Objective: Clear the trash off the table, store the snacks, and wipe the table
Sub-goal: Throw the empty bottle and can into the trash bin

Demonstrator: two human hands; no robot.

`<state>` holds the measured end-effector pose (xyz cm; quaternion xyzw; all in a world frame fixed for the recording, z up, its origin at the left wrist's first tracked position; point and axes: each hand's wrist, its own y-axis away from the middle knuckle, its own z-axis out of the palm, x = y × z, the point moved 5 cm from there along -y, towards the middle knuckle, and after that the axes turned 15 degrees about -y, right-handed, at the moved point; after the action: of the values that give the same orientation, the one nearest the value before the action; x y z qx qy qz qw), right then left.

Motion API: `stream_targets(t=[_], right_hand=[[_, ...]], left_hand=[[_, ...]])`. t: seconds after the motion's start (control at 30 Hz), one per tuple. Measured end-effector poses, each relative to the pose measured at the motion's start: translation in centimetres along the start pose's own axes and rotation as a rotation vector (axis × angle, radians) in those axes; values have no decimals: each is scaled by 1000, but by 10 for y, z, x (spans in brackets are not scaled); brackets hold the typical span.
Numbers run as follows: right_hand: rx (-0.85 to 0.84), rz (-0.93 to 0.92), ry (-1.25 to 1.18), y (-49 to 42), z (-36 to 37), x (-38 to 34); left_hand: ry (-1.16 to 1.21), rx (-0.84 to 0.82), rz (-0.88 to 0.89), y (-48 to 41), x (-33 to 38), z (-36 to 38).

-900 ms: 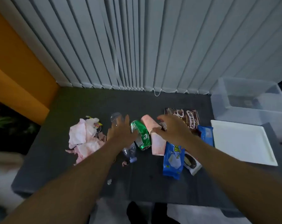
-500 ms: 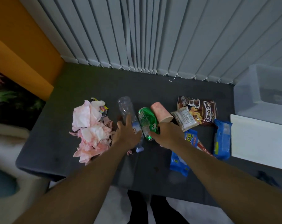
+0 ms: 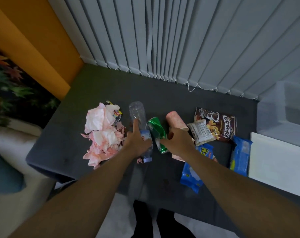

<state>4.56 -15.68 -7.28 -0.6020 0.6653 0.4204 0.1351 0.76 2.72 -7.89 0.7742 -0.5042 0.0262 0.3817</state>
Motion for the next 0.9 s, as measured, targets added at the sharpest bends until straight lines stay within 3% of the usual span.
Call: stream_targets(t=[0.53, 0.67, 0.9], right_hand=[[-41, -362, -85, -4, -23, -75], [-57, -486, -73, 6, -7, -108], [-124, -543, -86, 38, 52, -168]], left_hand=[[145, 300, 4, 49, -15, -74], [97, 413, -45, 70, -43, -94], [93, 571, -101, 122, -122, -139]])
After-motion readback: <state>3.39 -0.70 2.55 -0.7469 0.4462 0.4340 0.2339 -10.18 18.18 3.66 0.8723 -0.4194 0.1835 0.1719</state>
